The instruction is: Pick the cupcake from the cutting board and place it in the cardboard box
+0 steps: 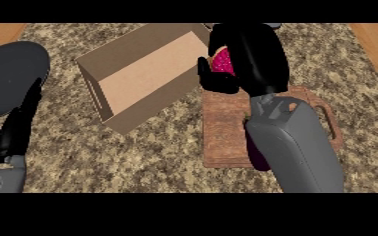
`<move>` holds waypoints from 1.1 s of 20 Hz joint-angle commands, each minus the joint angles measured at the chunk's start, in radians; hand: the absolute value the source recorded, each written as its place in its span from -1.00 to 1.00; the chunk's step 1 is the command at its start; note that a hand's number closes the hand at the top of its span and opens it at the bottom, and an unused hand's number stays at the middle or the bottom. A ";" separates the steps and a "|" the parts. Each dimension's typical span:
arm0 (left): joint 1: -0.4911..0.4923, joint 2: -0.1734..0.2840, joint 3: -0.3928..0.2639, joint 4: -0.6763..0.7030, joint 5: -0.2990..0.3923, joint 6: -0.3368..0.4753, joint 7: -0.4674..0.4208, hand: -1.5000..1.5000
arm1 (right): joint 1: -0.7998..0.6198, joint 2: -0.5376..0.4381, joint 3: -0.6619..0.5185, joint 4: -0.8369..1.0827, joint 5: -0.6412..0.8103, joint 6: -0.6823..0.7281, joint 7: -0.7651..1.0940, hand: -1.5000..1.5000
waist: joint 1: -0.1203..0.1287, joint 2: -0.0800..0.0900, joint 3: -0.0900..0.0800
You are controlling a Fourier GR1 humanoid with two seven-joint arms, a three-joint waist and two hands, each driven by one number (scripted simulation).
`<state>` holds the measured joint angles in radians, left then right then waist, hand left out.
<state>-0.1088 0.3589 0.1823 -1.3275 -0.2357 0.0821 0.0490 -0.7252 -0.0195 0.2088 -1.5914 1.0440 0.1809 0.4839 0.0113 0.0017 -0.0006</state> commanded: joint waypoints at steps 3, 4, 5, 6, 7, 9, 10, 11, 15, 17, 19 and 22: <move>-0.027 -0.024 -0.019 0.028 -0.027 0.017 -0.013 0.00 | -0.271 0.019 -0.011 0.274 -0.135 -0.162 0.127 1.00 | 0.019 0.004 0.000; -0.022 0.002 -0.009 -0.002 -0.012 -0.014 0.008 0.00 | -0.260 0.019 0.030 0.350 -0.161 -0.246 0.118 1.00 | 0.030 0.006 0.000; 0.001 -0.026 -0.003 0.031 -0.005 0.004 -0.035 0.00 | -0.339 0.019 -0.009 0.337 -0.195 -0.176 0.160 1.00 | 0.020 0.003 0.000; -0.048 -0.011 -0.013 0.013 -0.008 -0.011 -0.005 0.00 | -0.344 0.019 0.027 0.427 -0.230 -0.288 0.149 1.00 | 0.037 0.008 0.000; -0.023 -0.004 -0.006 -0.012 0.000 -0.021 0.001 0.00 | -0.388 0.019 0.004 0.480 -0.250 -0.285 0.147 1.00 | 0.036 0.006 0.000; -0.013 0.002 -0.016 -0.040 -0.006 -0.033 0.030 0.00 | -0.438 0.019 -0.034 0.585 -0.303 -0.328 0.109 1.00 | 0.047 0.009 0.000; -0.075 -0.018 -0.011 0.037 -0.024 0.007 0.015 0.00 | -0.447 0.019 -0.051 0.639 -0.309 -0.362 0.053 1.00 | 0.030 0.012 -0.001; -0.081 -0.030 -0.027 0.015 -0.043 0.022 0.044 0.00 | -0.435 0.019 0.051 0.665 -0.349 -0.422 0.103 1.00 | 0.037 0.010 0.000; -0.052 -0.015 -0.016 0.014 -0.014 -0.017 -0.028 0.00 | -0.549 0.019 -0.052 0.885 -0.398 -0.447 -0.023 1.00 | 0.048 0.017 -0.001; -0.040 -0.016 -0.032 -0.025 -0.019 -0.029 0.017 0.00 | -0.588 0.019 -0.039 0.976 -0.414 -0.500 -0.028 1.00 | 0.075 0.022 -0.001; -0.067 -0.044 -0.049 0.019 -0.043 0.001 -0.014 0.00 | -0.611 0.019 0.002 1.033 -0.457 -0.550 -0.031 1.00 | 0.081 0.026 -0.002; -0.086 -0.034 -0.048 0.015 -0.037 -0.014 -0.004 0.00 | -0.641 0.019 0.022 1.139 -0.443 -0.568 -0.031 1.00 | 0.099 0.033 -0.002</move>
<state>-0.1811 0.3370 0.1486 -1.3248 -0.2628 0.0643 0.0561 -1.3257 -0.0001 0.2087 -0.5839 0.6169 -0.3352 0.4732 0.0909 0.0262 -0.0021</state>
